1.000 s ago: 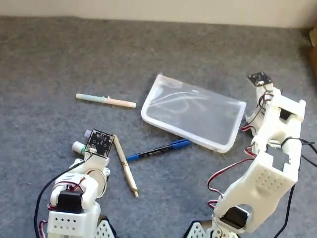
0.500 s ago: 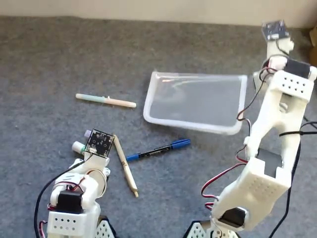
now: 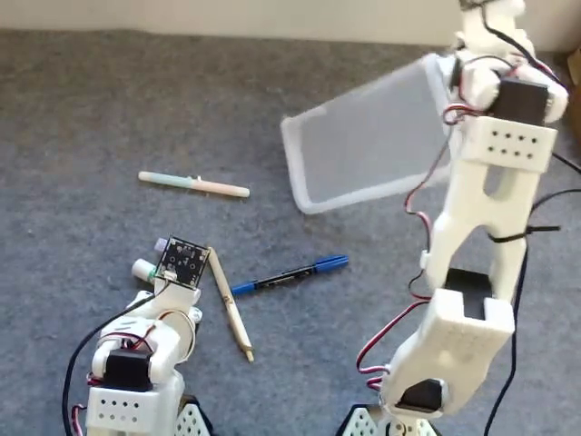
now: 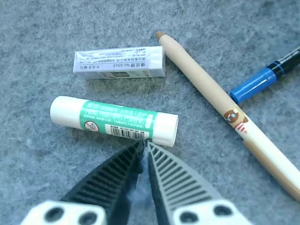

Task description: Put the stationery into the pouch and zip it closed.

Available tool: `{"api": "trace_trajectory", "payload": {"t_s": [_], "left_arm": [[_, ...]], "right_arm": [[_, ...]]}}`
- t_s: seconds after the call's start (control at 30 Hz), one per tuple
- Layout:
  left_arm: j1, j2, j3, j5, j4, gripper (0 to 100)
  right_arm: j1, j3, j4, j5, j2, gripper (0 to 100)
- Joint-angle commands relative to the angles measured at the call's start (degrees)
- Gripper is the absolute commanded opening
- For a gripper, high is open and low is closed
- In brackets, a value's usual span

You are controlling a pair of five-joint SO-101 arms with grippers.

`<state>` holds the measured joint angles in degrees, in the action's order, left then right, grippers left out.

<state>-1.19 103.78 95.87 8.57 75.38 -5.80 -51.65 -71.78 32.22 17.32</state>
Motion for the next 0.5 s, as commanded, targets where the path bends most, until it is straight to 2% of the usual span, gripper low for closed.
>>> {"api": "trace_trajectory", "payload": {"t_s": [0.0,0.13,0.3,0.47], "left_arm": [[-0.1,0.6,1.3,0.2,0.4,3],[-0.1,0.6,1.3,0.2,0.4,3],[-0.1,0.6,1.3,0.2,0.4,3],[-0.1,0.6,1.3,0.2,0.4,3]], "right_arm": [[6.3,-4.2,2.1,-0.4,-4.7,0.6],[14.5,-4.4,-2.4,-0.4,-5.3,0.6],[22.8,-6.9,-16.1,-0.5,-7.5,0.6],[28.0,-6.9,-29.6,-0.8,-9.6,0.6]]}}
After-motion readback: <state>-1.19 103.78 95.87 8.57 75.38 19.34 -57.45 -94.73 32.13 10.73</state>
